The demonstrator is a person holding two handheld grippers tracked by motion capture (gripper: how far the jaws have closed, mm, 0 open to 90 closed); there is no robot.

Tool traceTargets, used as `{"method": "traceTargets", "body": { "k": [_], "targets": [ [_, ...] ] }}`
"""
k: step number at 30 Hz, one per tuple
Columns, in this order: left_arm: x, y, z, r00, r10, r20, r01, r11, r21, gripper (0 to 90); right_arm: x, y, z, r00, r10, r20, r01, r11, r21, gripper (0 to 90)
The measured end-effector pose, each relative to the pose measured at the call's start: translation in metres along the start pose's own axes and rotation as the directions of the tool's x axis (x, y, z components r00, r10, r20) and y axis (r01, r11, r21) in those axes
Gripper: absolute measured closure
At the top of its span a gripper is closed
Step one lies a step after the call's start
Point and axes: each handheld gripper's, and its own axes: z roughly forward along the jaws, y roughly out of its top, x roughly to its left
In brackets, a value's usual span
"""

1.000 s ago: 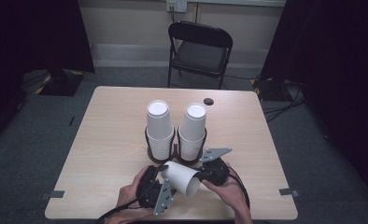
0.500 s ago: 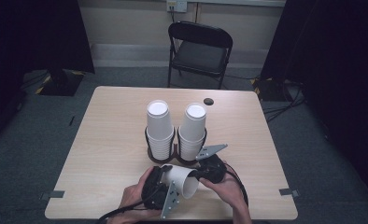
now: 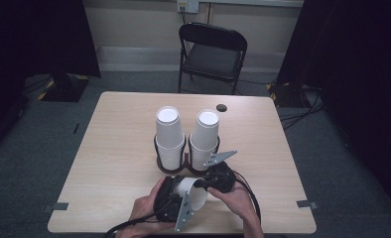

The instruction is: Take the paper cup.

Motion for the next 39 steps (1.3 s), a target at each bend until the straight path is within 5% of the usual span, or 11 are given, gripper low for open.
{"method": "traceTargets", "body": {
  "k": [5,8,32,39],
  "targets": [
    [0.0,0.004,0.001,0.9999,0.016,-0.004,-0.016,0.9998,-0.009,11.8,0.001,0.003,0.002,0.9999,0.0,-0.013,0.0,1.0,0.005,87.8],
    [0.0,0.005,0.002,0.9997,-0.022,-0.011,0.022,0.9995,-0.025,11.6,0.001,0.004,0.003,0.9999,0.013,-0.01,-0.013,1.0,0.0,87.7],
    [-0.001,0.013,0.007,0.9992,-0.04,-0.011,0.039,0.9984,-0.041,8.9,0.003,0.007,0.012,0.9987,0.048,-0.015,-0.048,0.998,0.028,86.8],
    [-0.001,0.013,0.007,0.999,-0.042,-0.018,0.041,0.9978,-0.051,10.2,0.004,0.004,0.011,0.9982,0.06,-0.006,-0.06,0.998,-0.002,81.5]
  ]
}}
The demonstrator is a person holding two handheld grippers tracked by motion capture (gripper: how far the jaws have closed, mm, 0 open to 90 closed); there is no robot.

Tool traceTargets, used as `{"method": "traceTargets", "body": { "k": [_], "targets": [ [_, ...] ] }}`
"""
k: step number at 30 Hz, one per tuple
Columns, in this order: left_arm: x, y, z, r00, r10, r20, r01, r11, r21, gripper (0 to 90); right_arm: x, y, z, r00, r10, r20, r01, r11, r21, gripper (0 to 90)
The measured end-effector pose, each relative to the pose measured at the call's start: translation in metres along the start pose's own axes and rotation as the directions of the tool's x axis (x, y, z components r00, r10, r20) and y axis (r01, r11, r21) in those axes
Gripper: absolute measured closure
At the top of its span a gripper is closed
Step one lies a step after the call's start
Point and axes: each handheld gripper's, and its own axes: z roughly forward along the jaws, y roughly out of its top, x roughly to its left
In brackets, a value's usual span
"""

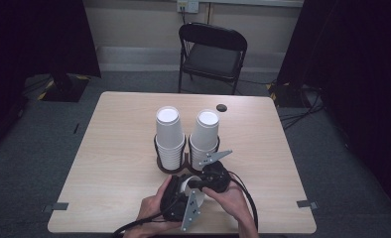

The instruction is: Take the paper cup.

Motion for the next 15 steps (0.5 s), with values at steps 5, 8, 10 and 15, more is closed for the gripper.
{"method": "traceTargets", "body": {
  "k": [5,8,10,15],
  "targets": [
    [0.002,-0.002,-0.001,0.9998,-0.019,-0.004,0.019,0.9998,-0.003,10.4,-0.001,-0.001,-0.002,0.9998,0.019,0.006,-0.019,1.0,-0.025,75.6],
    [0.004,-0.004,-0.001,0.9988,-0.05,-0.001,0.05,0.9987,-0.008,10.5,0.0,-0.003,-0.005,0.9995,0.027,0.016,-0.026,0.999,-0.042,70.6],
    [0.005,-0.005,0.0,0.9979,-0.065,0.001,0.065,0.9979,-0.005,10.5,-0.001,-0.004,-0.006,0.999,0.031,0.031,-0.029,0.998,-0.052,67.9],
    [0.009,-0.009,0.001,0.9916,-0.129,-0.001,0.129,0.9913,-0.024,10.5,-0.003,-0.009,-0.011,0.9982,0.047,0.038,-0.042,0.993,-0.113,62.0]
  ]
}}
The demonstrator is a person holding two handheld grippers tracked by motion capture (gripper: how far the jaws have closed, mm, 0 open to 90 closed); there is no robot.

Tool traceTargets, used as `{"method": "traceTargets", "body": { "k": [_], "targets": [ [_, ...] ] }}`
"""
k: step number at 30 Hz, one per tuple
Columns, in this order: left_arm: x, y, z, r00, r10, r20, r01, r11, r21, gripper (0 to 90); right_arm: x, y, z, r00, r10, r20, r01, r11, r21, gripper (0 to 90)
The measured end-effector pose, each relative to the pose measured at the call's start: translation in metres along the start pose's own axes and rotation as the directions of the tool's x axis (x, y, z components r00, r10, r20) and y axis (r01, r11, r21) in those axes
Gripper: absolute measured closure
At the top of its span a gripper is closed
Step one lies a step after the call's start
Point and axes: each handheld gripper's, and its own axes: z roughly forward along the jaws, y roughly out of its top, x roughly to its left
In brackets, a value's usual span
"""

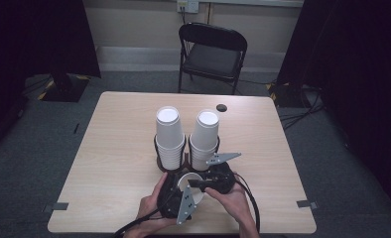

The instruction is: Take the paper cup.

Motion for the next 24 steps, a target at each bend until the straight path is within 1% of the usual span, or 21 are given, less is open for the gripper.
{"method": "traceTargets", "body": {
  "k": [1,2,5,7,8,9,10,11,12,13,14,15,16,17,18,19,20,21,22,23,24],
  "targets": [
    [0.001,0.0,0.0,1.0,0.002,-0.006,-0.002,1.0,0.005,10.5,0.0,-0.001,-0.001,1.0,0.0,-0.002,0.0,1.0,-0.013,61.0],
    [0.002,-0.001,0.0,0.9999,-0.013,-0.009,0.013,0.9999,-0.003,10.5,0.0,-0.002,-0.003,1.0,-0.002,-0.003,0.002,0.999,-0.036,58.7],
    [0.004,-0.003,-0.001,0.9989,-0.044,-0.013,0.044,0.999,-0.01,10.6,0.0,-0.003,-0.006,1.0,-0.007,0.004,0.007,0.998,-0.059,57.2],
    [0.008,-0.005,-0.001,0.9961,-0.088,-0.006,0.088,0.9952,-0.042,10.6,0.0,-0.003,-0.008,0.9999,-0.01,0.006,0.01,0.996,-0.088,56.0],
    [0.01,-0.006,-0.002,0.9946,-0.103,-0.009,0.103,0.9936,-0.046,10.5,0.0,-0.003,-0.01,0.9998,-0.011,0.015,0.013,0.993,-0.12,54.7],
    [0.013,-0.009,-0.004,0.9918,-0.127,-0.008,0.127,0.9906,-0.05,10.5,0.0,-0.003,-0.011,0.9998,-0.013,0.015,0.015,0.991,-0.135,53.9],
    [0.015,-0.011,-0.005,0.9901,-0.14,-0.007,0.14,0.9887,-0.054,10.5,0.0,-0.004,-0.013,1.0,-0.009,0.001,0.009,0.987,-0.159,53.2],
    [0.015,-0.011,-0.005,0.9901,-0.14,-0.007,0.14,0.9887,-0.054,10.5,0.0,-0.004,-0.013,1.0,-0.009,0.001,0.009,0.987,-0.159,53.2],
    [0.018,-0.014,-0.007,0.987,-0.16,-0.017,0.159,0.9853,-0.063,10.5,-0.001,-0.005,-0.015,0.9998,-0.007,-0.02,0.002,0.979,-0.206,50.7],
    [0.018,-0.014,-0.007,0.987,-0.16,-0.017,0.159,0.9853,-0.063,10.5,-0.001,-0.005,-0.015,0.9998,-0.007,-0.02,0.002,0.979,-0.206,50.7],
    [0.022,-0.019,-0.009,0.9803,-0.197,-0.012,0.196,0.9775,-0.079,10.5,-0.003,-0.006,-0.017,0.9999,0.006,-0.014,-0.009,0.97,-0.242,48.4],
    [0.024,-0.02,-0.009,0.9771,-0.213,-0.011,0.211,0.974,-0.082,10.4,-0.003,-0.007,-0.018,0.9999,0.01,-0.006,-0.011,0.965,-0.261,46.8],
    [0.026,-0.023,-0.011,0.9714,-0.237,-0.012,0.235,0.9675,-0.093,10.5,-0.004,-0.008,-0.019,0.9999,0.015,0.005,-0.013,0.961,-0.277,44.6],
    [0.026,-0.023,-0.011,0.9714,-0.237,-0.012,0.235,0.9675,-0.093,10.4,-0.004,-0.008,-0.019,0.9999,0.015,0.005,-0.013,0.961,-0.277,44.6],
    [0.03,-0.026,-0.014,0.9627,-0.271,0.007,0.27,0.9574,-0.102,10.3,-0.005,-0.011,-0.022,0.9997,0.017,0.018,-0.01,0.947,-0.32,42.0],
    [0.03,-0.026,-0.014,0.9627,-0.271,0.007,0.27,0.9574,-0.102,10.4,-0.005,-0.011,-0.022,0.9997,0.017,0.018,-0.01,0.947,-0.32,42.0],
    [0.032,-0.028,-0.017,0.9579,-0.287,0.007,0.286,0.9522,-0.106,10.4,-0.006,-0.014,-0.026,0.9992,0.028,0.027,-0.017,0.937,-0.348,38.9],
    [0.032,-0.028,-0.017,0.9579,-0.287,0.007,0.286,0.9522,-0.106,10.4,-0.006,-0.014,-0.026,0.9992,0.028,0.027,-0.017,0.937,-0.348,38.9],
    [0.034,-0.029,-0.02,0.9574,-0.289,-0.011,0.286,0.9526,-0.104,10.4,-0.008,-0.018,-0.029,0.9991,0.037,0.019,-0.027,0.921,-0.388,38.4],
    [0.034,-0.029,-0.02,0.9574,-0.289,-0.011,0.286,0.9526,-0.104,10.4,-0.008,-0.018,-0.029,0.9991,0.037,0.019,-0.027,0.921,-0.388,38.4],
    [0.035,-0.03,-0.021,0.9545,-0.298,-0.016,0.295,0.9502,-0.102,10.4,-0.008,-0.019,-0.031,0.9988,0.038,0.03,-0.023,0.917,-0.397,37.7]
  ]
}}
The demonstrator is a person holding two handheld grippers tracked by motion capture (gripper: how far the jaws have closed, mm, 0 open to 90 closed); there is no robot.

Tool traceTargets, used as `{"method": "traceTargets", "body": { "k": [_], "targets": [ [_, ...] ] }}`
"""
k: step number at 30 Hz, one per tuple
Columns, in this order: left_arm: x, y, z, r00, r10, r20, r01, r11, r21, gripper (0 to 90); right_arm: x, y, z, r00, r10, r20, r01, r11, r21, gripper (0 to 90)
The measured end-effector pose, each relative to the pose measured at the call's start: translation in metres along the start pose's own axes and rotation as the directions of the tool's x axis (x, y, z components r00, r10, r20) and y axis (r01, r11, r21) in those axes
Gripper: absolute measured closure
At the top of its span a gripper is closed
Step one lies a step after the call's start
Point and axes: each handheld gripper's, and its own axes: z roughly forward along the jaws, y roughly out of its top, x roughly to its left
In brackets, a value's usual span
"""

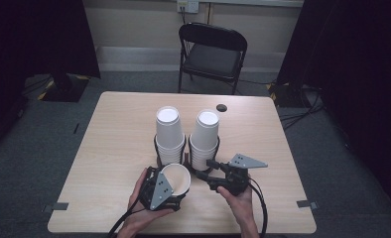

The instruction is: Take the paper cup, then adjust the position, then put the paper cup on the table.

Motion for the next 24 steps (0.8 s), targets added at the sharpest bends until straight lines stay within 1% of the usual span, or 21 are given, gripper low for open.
{"method": "traceTargets", "body": {
  "k": [1,2,3,4,5,6,7,8,10,11,12,13,14,15,16,17,19,20,21,22,24],
  "targets": [
    [0.001,0.0,-0.001,1.0,-0.008,-0.003,0.008,0.9999,-0.007,10.4,-0.001,-0.001,-0.002,0.9999,0.001,0.01,-0.001,1.0,-0.011,37.1],
    [0.004,-0.001,-0.002,0.9996,-0.028,-0.008,0.027,0.9995,-0.015,10.4,-0.003,-0.003,-0.005,0.9998,0.01,0.017,-0.009,1.0,-0.026,37.1],
    [0.004,-0.001,-0.002,0.9996,-0.028,-0.008,0.027,0.9995,-0.015,10.4,-0.004,-0.004,-0.007,0.9996,0.009,0.028,-0.008,1.0,-0.028,37.0],
    [0.007,-0.002,-0.003,0.9987,-0.049,-0.017,0.048,0.9983,-0.032,10.4,-0.006,-0.005,-0.009,0.9991,0.009,0.041,-0.007,0.999,-0.034,36.6],
    [0.007,-0.002,-0.003,0.9987,-0.049,-0.017,0.048,0.9983,-0.032,10.3,-0.006,-0.005,-0.009,0.9991,0.009,0.041,-0.007,0.999,-0.034,36.6],
    [0.01,-0.003,-0.005,0.9977,-0.067,-0.014,0.066,0.997,-0.04,10.4,-0.009,-0.008,-0.012,0.9983,0.004,0.058,-0.002,0.999,-0.044,36.2],
    [0.01,-0.003,-0.005,0.9977,-0.067,-0.014,0.066,0.997,-0.04,10.4,-0.009,-0.008,-0.012,0.9983,0.004,0.058,-0.002,0.999,-0.044,36.2],
    [0.013,-0.004,-0.008,0.9953,-0.096,-0.01,0.095,0.9937,-0.06,10.4,-0.011,-0.012,-0.015,0.997,0.008,0.076,-0.004,0.999,-0.051,35.7],
    [0.016,-0.006,-0.011,0.9927,-0.119,-0.02,0.117,0.9905,-0.072,10.4,-0.013,-0.015,-0.019,0.9955,0.011,0.094,-0.005,0.998,-0.067,34.8],
    [0.016,-0.006,-0.011,0.9927,-0.119,-0.02,0.117,0.9905,-0.072,10.4,-0.014,-0.017,-0.02,0.9943,0.01,0.106,-0.002,0.997,-0.078,34.6],
    [0.02,-0.008,-0.013,0.992,-0.124,-0.027,0.121,0.9901,-0.071,10.3,-0.015,-0.018,-0.022,0.9931,0.008,0.117,0.002,0.996,-0.084,34.0],
    [0.02,-0.008,-0.013,0.992,-0.124,-0.027,0.121,0.9901,-0.071,10.3,-0.015,-0.018,-0.022,0.9931,0.008,0.117,0.002,0.996,-0.084,34.0],
    [0.025,-0.009,-0.016,0.9904,-0.134,-0.033,0.131,0.9885,-0.076,10.4,-0.017,-0.021,-0.025,0.9904,0.014,0.138,-0.001,0.996,-0.091,33.1],
    [0.025,-0.009,-0.016,0.9904,-0.134,-0.033,0.131,0.9885,-0.076,10.4,-0.018,-0.022,-0.026,0.9887,0.013,0.149,0.001,0.996,-0.093,32.4],
    [0.03,-0.011,-0.018,0.9876,-0.152,-0.04,0.149,0.9857,-0.08,10.3,-0.019,-0.024,-0.027,0.9869,0.012,0.161,0.003,0.995,-0.095,32.2],
    [0.03,-0.011,-0.018,0.9876,-0.152,-0.04,0.149,0.9857,-0.08,10.4,-0.019,-0.024,-0.027,0.9869,0.012,0.161,0.003,0.995,-0.095,32.2],
    [0.035,-0.012,-0.021,0.9843,-0.167,-0.057,0.162,0.9825,-0.093,10.4,-0.021,-0.028,-0.029,0.9824,0.003,0.187,0.018,0.994,-0.106,29.9],
    [0.035,-0.012,-0.021,0.9843,-0.167,-0.057,0.162,0.9825,-0.093,10.3,-0.021,-0.029,-0.029,0.9809,-0.002,0.194,0.023,0.994,-0.106,28.7],
    [0.038,-0.013,-0.024,0.9832,-0.169,-0.068,0.162,0.9822,-0.095,10.3,-0.021,-0.029,-0.029,0.9809,-0.002,0.194,0.023,0.994,-0.106,28.7],
    [0.042,-0.014,-0.026,0.9803,-0.182,-0.077,0.174,0.9795,-0.102,10.3,-0.023,-0.033,-0.03,0.9802,0.011,0.197,0.014,0.992,-0.122,25.4],
    [0.046,-0.015,-0.028,0.9766,-0.198,-0.083,0.189,0.9755,-0.114,10.3,-0.024,-0.036,-0.032,0.9784,0.005,0.207,0.022,0.992,-0.125,22.5]
  ]
}}
